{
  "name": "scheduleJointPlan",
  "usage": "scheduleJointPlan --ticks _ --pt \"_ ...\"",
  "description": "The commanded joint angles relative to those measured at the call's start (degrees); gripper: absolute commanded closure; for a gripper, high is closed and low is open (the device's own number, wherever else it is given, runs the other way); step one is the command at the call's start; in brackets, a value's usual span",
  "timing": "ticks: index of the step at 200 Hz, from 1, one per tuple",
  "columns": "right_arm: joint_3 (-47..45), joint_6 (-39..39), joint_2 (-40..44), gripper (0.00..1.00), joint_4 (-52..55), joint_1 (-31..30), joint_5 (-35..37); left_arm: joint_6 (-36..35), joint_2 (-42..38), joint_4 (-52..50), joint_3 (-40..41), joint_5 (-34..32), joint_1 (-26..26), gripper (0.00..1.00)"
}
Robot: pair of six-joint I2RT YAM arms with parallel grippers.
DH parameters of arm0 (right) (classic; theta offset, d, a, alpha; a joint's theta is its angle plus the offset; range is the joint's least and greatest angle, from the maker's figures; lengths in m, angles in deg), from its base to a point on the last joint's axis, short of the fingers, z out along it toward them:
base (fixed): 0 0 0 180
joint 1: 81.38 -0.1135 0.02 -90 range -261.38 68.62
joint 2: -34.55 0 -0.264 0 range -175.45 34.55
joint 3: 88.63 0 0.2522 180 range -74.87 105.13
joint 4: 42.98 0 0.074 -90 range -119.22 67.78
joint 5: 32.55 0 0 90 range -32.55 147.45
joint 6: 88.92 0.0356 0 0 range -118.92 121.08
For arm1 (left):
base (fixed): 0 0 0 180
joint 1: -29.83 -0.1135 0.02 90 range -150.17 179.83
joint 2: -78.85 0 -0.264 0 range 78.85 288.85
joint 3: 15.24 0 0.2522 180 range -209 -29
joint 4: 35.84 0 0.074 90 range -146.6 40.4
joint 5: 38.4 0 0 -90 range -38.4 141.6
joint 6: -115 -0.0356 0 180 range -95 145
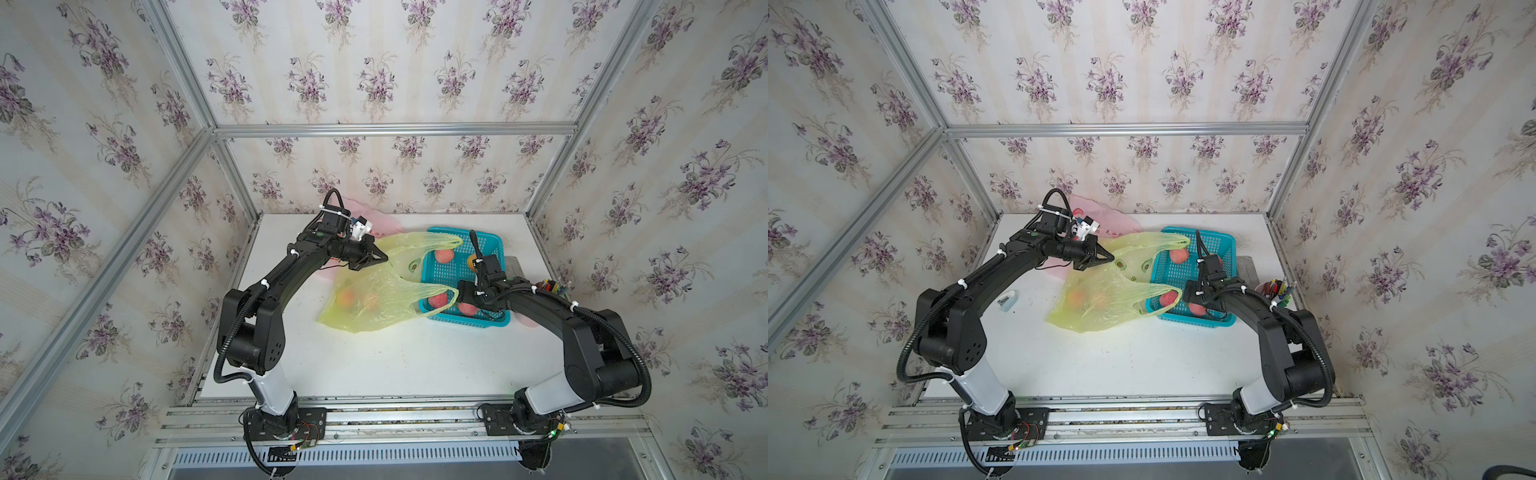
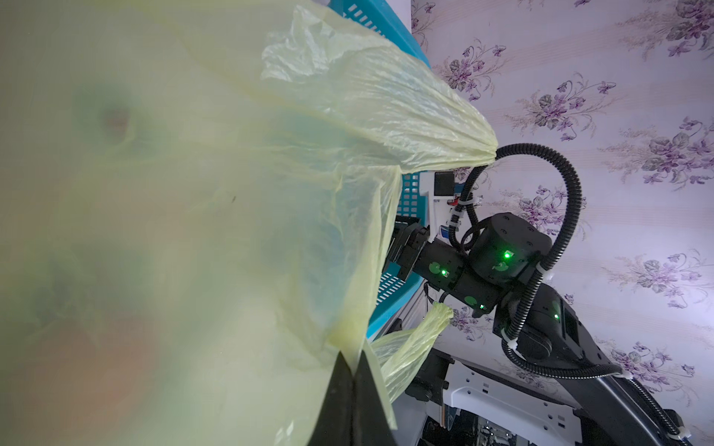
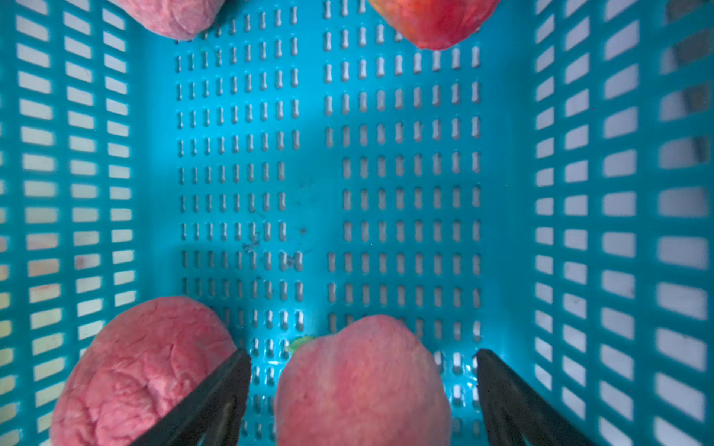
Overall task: Place the peach into a plastic bag & tie a knot
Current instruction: Pick up the peach from the basket, then place the peach in the plastic bag.
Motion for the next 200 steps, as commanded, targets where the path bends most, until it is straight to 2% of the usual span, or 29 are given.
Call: scheduleJointPlan --ticks 1,49,97,129,164,181,200 --pt "-0.2 -0.2 -0.8 0.19 -2.5 -0.1 -2.1 0.3 0.0 1.2 0.1 0.8 -0.1 1.0" --pt "0.2 -0.2 3.2 0.42 -2.9 -0.1 -4.8 0.5 -0.3 1.2 0.2 1.0 -0.1 1.0" --pt "3.7 0.9 12.8 0.49 -0.7 -0.5 -11.1 0.9 -1.2 1.2 0.5 1.1 -0.1 1.0" --pt "8.0 3.6 13.7 0.49 -3.4 -5.2 -15.7 1.1 -2.1 1.2 0.8 1.2 -0.1 1.0" --pt "16.4 5.7 4.3 0.48 -6.6 -10.6 -18.4 1.4 -3.1 1.2 1.2 1.2 0.0 1.0" --pt "21.2 6.3 -1.8 0.43 -7.5 -12.5 -19.6 1.3 -3.4 1.2 1.5 1.1 -0.1 1.0" --pt "25.2 7.4 -8.5 0.3 -8.0 -13.0 -24.6 1.4 -3.6 1.3 1.6 0.5 -0.1 1.0"
